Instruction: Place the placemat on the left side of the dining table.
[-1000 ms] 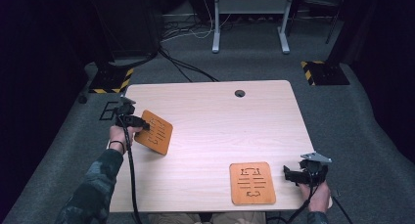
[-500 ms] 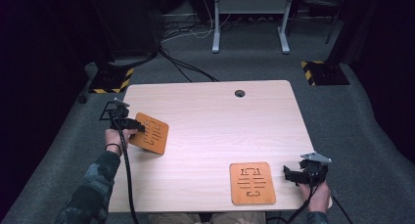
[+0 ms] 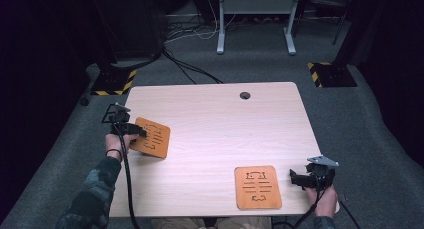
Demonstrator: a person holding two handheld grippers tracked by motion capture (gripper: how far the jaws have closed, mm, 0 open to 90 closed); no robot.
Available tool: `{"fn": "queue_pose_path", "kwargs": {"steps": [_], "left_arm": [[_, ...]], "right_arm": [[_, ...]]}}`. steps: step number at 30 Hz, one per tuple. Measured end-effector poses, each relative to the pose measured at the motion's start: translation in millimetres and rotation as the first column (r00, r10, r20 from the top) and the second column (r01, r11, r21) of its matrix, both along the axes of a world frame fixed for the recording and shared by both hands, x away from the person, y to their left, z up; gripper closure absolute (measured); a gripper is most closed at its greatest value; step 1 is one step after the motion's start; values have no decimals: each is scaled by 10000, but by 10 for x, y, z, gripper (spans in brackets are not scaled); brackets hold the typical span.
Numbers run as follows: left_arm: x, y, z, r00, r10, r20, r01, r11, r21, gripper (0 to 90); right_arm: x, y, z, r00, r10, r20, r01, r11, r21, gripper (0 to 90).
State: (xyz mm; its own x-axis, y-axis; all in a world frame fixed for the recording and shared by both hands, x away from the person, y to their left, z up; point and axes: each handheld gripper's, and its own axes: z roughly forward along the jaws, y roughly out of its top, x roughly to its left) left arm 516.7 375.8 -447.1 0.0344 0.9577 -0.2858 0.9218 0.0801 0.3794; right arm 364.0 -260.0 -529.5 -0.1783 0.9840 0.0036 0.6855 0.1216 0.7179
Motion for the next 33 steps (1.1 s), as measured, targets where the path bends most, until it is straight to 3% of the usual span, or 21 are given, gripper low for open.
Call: {"fn": "queue_pose_path", "kwargs": {"steps": [18, 25, 28, 33], "left_arm": [[6, 14, -90, 9998, -96, -155, 99, 9997, 220, 486], [10, -2, -125, 9999, 99, -122, -97, 9998, 180, 456], [13, 8, -128, 9997, -88, -239, 96, 9994, 332, 448], [9, 7, -161, 9999, -87, -89, 90, 9994, 319, 425]], "right_arm": [[-1, 0, 1, 10000, -21, -1, 21, 10000, -11, 0], [-1, 0, 1, 10000, -16, -3, 16, 10000, -21, 0], [-1, 0, 1, 10000, -19, -4, 19, 10000, -16, 0], [-1, 0, 1, 10000, -17, -3, 17, 10000, -22, 0]]}}
